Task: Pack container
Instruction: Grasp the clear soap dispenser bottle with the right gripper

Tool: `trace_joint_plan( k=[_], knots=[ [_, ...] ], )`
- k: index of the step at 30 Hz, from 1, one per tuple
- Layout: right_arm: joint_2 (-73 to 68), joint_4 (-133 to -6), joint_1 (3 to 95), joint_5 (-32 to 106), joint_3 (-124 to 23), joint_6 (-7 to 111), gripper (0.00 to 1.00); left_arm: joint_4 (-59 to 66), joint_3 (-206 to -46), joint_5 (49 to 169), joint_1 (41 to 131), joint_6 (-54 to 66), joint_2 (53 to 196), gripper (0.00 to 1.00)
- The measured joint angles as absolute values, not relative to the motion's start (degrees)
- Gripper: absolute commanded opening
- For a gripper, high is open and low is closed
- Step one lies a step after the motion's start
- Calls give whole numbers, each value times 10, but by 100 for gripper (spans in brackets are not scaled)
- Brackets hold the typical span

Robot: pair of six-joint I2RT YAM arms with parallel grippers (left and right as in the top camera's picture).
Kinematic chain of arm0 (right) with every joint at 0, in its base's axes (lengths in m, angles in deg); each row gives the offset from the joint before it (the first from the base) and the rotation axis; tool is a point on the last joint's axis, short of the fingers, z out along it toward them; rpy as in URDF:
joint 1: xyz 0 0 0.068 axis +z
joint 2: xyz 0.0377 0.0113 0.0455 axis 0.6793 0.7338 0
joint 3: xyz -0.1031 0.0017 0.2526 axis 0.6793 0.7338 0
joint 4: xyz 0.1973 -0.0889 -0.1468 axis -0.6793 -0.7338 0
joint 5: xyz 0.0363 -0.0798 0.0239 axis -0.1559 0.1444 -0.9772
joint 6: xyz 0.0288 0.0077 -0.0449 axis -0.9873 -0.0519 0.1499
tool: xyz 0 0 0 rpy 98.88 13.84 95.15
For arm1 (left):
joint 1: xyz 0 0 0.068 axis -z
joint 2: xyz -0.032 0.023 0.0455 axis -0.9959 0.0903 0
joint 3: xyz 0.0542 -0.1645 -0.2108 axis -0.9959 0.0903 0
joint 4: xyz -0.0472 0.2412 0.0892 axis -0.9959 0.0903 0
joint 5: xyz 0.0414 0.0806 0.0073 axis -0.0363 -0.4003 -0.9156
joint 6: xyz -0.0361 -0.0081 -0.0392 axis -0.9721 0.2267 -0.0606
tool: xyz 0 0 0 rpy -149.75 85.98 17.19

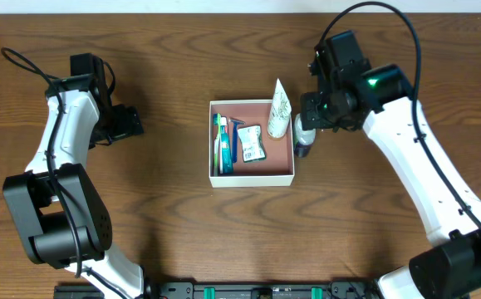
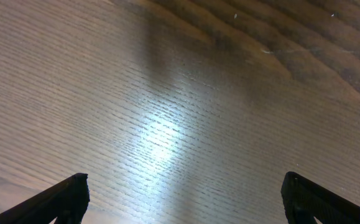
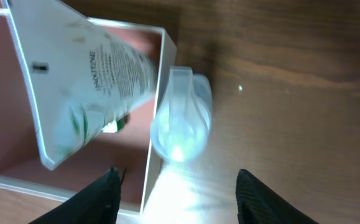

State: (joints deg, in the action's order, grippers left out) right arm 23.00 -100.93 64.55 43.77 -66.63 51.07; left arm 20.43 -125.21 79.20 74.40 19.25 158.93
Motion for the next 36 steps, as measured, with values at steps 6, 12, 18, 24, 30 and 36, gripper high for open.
trace_joint_plan(
  k=[6,12,18,24,30,36],
  knots=[
    [232,-938,646,436,-590,515,63,204,-1252,792,744,192,1589,98],
    [236,-856,646,436,-549,524,59,204,-1252,792,744,192,1589,98],
    [236,-831,646,446,-526,524,57,204,-1252,792,744,192,1589,98],
    [236,-813,646,467,-518,524,57,204,-1252,792,744,192,1589,98],
    [236,-805,646,473,-518,524,59,204,-1252,792,744,192,1589,98],
    [236,-814,651,470,-518,524,59,204,-1252,792,744,192,1589,98]
  ],
)
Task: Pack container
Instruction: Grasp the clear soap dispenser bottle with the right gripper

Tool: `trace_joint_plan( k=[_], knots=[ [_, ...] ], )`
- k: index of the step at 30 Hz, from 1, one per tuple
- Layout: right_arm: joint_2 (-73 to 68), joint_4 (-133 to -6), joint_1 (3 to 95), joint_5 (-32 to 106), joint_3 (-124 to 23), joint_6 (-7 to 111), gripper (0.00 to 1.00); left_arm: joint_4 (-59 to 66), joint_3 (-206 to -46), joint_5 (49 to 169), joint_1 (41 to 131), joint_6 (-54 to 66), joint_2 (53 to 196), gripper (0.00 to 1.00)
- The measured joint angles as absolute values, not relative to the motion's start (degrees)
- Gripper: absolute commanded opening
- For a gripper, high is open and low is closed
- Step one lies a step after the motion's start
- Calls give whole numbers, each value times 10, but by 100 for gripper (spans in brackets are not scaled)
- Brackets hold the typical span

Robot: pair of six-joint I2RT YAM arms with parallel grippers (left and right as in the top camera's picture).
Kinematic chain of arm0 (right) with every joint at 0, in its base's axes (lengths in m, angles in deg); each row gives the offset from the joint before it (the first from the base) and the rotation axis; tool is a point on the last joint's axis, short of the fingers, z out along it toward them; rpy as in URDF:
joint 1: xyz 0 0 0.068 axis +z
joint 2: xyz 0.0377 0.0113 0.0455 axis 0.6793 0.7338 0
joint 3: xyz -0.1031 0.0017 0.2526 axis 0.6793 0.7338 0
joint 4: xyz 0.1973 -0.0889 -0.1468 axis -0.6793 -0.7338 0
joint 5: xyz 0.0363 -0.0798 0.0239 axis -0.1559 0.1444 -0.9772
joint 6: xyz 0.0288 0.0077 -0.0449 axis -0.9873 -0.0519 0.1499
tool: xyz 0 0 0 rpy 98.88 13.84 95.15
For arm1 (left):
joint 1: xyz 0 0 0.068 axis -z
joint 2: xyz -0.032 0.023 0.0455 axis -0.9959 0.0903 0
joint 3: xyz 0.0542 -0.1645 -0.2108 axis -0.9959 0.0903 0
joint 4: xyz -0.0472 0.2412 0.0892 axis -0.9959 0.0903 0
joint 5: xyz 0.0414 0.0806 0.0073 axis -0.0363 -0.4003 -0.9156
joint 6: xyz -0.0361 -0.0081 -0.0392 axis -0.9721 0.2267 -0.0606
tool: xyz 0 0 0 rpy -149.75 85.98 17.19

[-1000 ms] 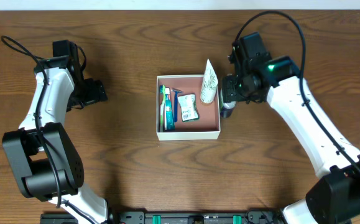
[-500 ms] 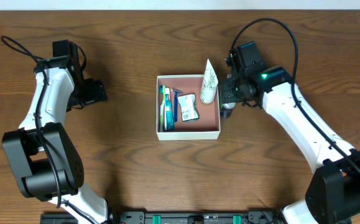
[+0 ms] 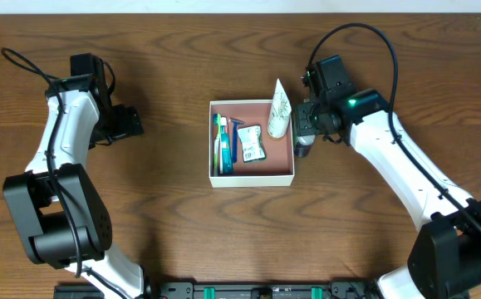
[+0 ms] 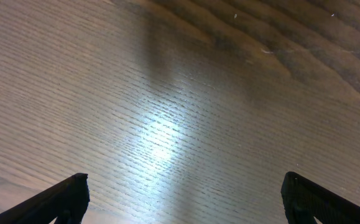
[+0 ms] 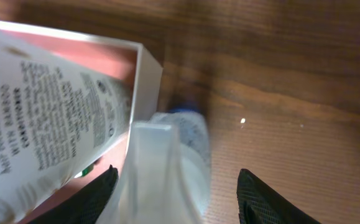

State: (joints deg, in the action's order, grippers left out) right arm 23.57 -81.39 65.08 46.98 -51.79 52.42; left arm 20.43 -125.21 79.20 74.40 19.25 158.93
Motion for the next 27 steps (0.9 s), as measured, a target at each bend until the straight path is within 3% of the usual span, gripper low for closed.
trace_joint_plan(
  k=[12,27],
  knots=[
    [236,-810,667,477,-498,515,57,204,-1252,792,744,192,1589,98],
    [236,-754,667,487,-480,510,42,204,-1252,792,744,192,1589,98]
  ],
)
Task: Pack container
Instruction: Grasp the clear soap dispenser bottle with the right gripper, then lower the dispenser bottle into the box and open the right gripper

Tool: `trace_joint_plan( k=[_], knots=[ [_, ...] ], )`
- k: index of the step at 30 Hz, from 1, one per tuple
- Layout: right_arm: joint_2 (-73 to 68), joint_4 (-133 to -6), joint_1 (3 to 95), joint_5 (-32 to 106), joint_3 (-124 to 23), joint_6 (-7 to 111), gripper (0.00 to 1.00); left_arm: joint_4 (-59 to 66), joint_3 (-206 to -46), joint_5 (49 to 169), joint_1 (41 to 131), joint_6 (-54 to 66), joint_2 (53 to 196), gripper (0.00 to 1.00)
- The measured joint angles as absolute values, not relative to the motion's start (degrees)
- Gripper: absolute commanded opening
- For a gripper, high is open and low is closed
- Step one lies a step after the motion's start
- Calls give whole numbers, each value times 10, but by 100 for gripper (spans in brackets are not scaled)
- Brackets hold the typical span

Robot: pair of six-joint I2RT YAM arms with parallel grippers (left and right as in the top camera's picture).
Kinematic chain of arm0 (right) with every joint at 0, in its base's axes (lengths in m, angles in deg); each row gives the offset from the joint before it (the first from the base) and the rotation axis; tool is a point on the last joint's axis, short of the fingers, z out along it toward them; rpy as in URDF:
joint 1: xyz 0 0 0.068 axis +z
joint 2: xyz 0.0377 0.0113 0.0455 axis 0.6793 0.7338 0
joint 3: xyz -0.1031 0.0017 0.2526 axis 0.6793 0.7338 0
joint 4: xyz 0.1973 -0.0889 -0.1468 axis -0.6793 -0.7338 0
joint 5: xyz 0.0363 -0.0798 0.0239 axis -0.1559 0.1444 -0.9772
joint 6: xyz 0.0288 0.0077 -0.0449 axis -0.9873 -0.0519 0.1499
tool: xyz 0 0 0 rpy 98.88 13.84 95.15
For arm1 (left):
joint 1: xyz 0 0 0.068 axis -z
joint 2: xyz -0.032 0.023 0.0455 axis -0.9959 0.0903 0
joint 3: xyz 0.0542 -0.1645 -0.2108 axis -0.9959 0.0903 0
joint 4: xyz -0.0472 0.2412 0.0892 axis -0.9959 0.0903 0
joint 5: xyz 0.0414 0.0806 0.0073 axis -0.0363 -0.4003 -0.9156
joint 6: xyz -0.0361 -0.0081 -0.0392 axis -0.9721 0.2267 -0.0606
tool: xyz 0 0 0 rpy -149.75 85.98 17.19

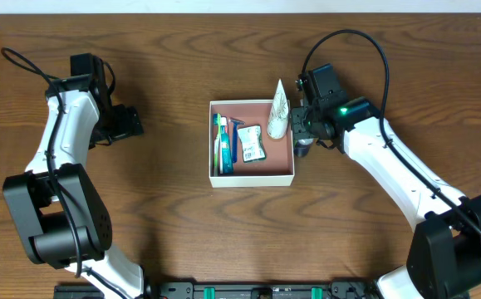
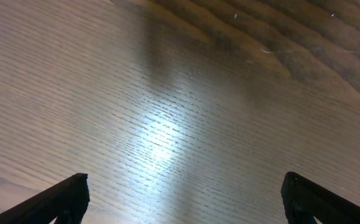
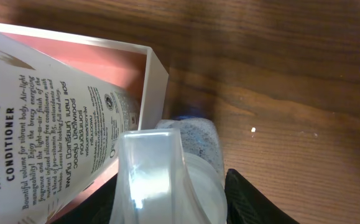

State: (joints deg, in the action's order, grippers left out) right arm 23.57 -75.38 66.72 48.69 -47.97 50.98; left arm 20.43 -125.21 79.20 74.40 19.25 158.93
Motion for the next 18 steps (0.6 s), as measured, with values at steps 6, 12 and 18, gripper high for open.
trace_joint_plan(
  k=[6,12,18],
  knots=[
    [236,-755,667,489,-480,509,33,204,-1252,792,744,192,1589,98],
    [225,-782,667,502,-480,511,34,204,-1252,792,744,192,1589,98],
    [159,-843,667,527,-480,517,31,204,-1252,792,744,192,1589,98]
  ],
)
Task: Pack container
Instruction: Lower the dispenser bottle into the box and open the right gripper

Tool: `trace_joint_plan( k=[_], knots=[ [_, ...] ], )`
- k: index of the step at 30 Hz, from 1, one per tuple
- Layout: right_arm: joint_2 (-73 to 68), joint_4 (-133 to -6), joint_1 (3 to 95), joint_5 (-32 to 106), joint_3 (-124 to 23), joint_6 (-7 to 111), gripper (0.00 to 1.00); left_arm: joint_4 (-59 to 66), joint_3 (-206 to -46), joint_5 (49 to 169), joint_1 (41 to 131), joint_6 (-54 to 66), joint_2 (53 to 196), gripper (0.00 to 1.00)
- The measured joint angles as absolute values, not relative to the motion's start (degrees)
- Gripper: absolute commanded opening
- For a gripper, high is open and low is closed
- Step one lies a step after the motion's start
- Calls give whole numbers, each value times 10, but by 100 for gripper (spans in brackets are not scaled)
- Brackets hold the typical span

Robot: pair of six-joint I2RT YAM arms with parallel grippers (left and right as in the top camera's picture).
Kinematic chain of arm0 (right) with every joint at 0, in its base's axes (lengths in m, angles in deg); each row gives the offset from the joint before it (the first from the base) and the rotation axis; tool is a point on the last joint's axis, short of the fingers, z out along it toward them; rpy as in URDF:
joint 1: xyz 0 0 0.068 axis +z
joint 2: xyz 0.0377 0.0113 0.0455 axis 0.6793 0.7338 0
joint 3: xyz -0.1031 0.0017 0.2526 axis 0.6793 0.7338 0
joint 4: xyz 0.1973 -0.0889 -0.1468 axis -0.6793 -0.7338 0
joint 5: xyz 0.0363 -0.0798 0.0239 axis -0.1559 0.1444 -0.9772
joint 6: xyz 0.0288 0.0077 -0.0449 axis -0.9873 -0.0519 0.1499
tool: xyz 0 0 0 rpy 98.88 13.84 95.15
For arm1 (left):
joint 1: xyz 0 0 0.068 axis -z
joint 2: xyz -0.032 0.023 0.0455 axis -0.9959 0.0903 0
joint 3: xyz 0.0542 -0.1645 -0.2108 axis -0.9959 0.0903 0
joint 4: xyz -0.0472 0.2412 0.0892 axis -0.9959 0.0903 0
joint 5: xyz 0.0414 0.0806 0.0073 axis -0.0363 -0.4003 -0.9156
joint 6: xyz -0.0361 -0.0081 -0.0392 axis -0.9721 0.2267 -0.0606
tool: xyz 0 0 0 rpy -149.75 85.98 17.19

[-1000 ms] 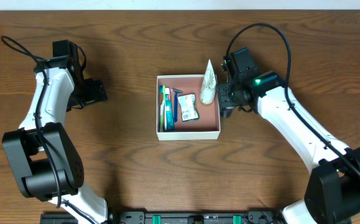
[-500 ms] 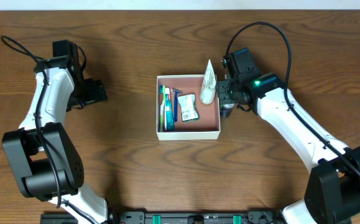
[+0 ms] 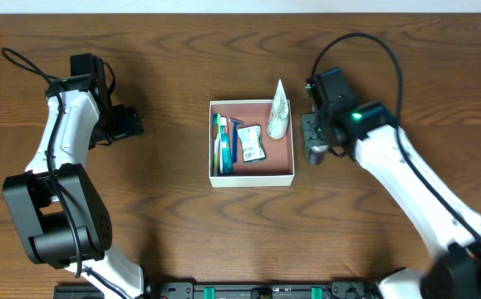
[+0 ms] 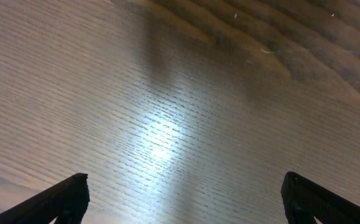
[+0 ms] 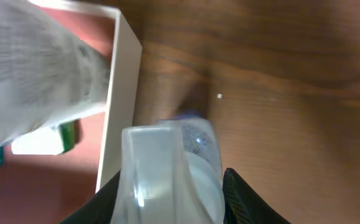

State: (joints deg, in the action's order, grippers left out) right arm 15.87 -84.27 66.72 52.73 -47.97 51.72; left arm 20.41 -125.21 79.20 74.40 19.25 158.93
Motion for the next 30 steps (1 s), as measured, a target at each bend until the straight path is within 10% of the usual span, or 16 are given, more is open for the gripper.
trace_joint_plan(
  k=[14,30],
  knots=[
    [-69,-874,750,481,-496,491,29,204,-1252,792,744,192,1589,98],
    [96,-822,811,519,-496,403,25,204,-1252,792,744,192,1589,98]
  ],
)
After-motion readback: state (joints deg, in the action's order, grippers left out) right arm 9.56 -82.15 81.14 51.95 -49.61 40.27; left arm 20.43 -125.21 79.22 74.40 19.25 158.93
